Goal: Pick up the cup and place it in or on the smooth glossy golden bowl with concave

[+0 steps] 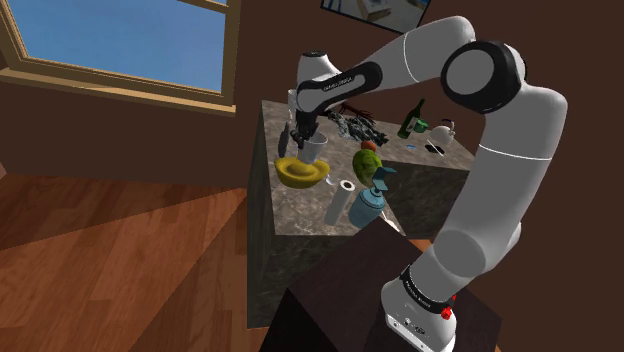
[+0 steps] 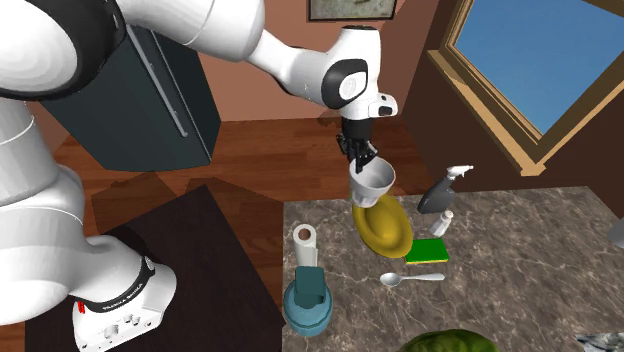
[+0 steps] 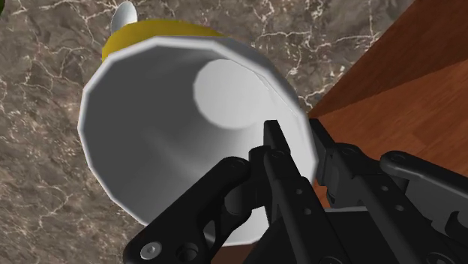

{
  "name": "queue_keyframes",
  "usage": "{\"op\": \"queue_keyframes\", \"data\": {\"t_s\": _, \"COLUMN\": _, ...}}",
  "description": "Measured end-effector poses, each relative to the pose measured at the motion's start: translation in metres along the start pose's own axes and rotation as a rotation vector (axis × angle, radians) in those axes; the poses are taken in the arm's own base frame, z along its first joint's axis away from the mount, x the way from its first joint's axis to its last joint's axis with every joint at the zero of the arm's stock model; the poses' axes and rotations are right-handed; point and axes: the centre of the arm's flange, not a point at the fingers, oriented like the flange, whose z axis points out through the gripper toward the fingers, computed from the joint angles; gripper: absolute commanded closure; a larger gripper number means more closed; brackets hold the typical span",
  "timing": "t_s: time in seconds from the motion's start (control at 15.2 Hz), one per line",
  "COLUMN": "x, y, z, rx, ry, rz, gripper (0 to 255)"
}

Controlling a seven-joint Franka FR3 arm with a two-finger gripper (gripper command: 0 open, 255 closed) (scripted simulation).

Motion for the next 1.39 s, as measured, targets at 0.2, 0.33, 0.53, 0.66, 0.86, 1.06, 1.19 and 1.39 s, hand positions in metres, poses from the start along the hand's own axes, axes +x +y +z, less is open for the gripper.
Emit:
{"op": "queue_keyframes", "data": {"t_s": 0.2, "x": 0.020, "y": 0.035, "z": -0.006, "rx": 0.000, "ry": 0.000, "rz": 0.000, "gripper": 255}}
{"op": "queue_keyframes", "data": {"t_s": 0.33, "x": 0.031, "y": 0.054, "z": -0.003, "rx": 0.000, "ry": 0.000, "rz": 0.000, "gripper": 255}}
{"op": "queue_keyframes", "data": {"t_s": 0.53, "x": 0.038, "y": 0.055, "z": 0.012, "rx": 0.000, "ry": 0.000, "rz": -0.001, "gripper": 255}}
{"op": "queue_keyframes", "data": {"t_s": 0.66, "x": 0.038, "y": 0.054, "z": 0.022, "rx": 0.000, "ry": 0.000, "rz": -0.001, "gripper": 255}}
{"op": "queue_keyframes", "data": {"t_s": 0.86, "x": 0.039, "y": 0.051, "z": 0.038, "rx": 0.000, "ry": 0.000, "rz": -0.001, "gripper": 255}}
{"op": "queue_keyframes", "data": {"t_s": 1.06, "x": 0.040, "y": 0.048, "z": 0.053, "rx": 0.000, "ry": 0.000, "rz": -0.001, "gripper": 255}}
{"op": "queue_keyframes", "data": {"t_s": 1.19, "x": 0.040, "y": 0.046, "z": 0.064, "rx": 0.000, "ry": 0.000, "rz": -0.001, "gripper": 255}}
{"op": "queue_keyframes", "data": {"t_s": 1.39, "x": 0.041, "y": 0.043, "z": 0.080, "rx": 0.000, "ry": 0.000, "rz": -0.001, "gripper": 255}}
